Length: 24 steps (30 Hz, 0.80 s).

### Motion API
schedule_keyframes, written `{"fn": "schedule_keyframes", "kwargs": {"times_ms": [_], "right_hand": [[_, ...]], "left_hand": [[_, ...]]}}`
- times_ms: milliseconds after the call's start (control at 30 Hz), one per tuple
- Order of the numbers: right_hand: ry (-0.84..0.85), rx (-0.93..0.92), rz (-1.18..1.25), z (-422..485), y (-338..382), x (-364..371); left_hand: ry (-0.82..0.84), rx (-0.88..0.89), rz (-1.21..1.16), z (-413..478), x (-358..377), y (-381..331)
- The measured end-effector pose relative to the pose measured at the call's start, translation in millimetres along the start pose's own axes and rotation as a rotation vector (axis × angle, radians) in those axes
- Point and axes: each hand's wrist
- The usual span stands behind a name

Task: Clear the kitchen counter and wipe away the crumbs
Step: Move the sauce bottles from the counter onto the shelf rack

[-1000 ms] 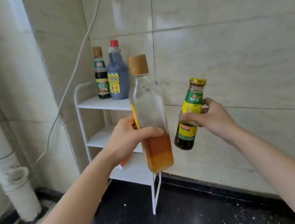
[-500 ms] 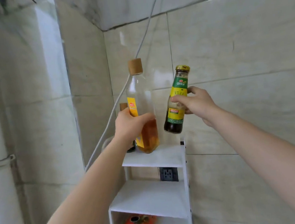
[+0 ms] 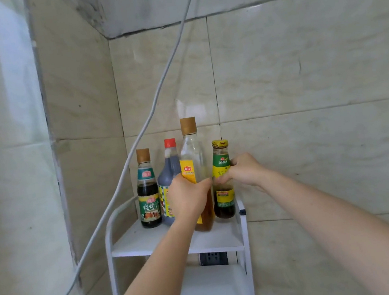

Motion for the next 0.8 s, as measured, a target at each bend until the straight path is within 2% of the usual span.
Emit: {"fn": "schedule_keyframes", "kwargs": {"times_ms": [433,533,733,800], "right_hand": [[0.084,0.039,0.027,5,-12,2],[0.087,0.045,0.023,5,-12,2],[0.081,0.056,0.026,4,-12,4],[0.081,0.059,0.025,4,-12,5]], "left_hand": [[0.025,0.019,0.070,9,21,11],[0.111,0.000,0.033,11,16,10],[0.422,0.022,-0.009,18,-10,8],[0.429,0.046,0.039,22,-15,10]]}}
Point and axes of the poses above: each hand's wrist, its own z-axis towards the middle knuckle, its own x-axis out of the palm, y = z × x, and after that the axes turned 4 degrees about -x, right-handed
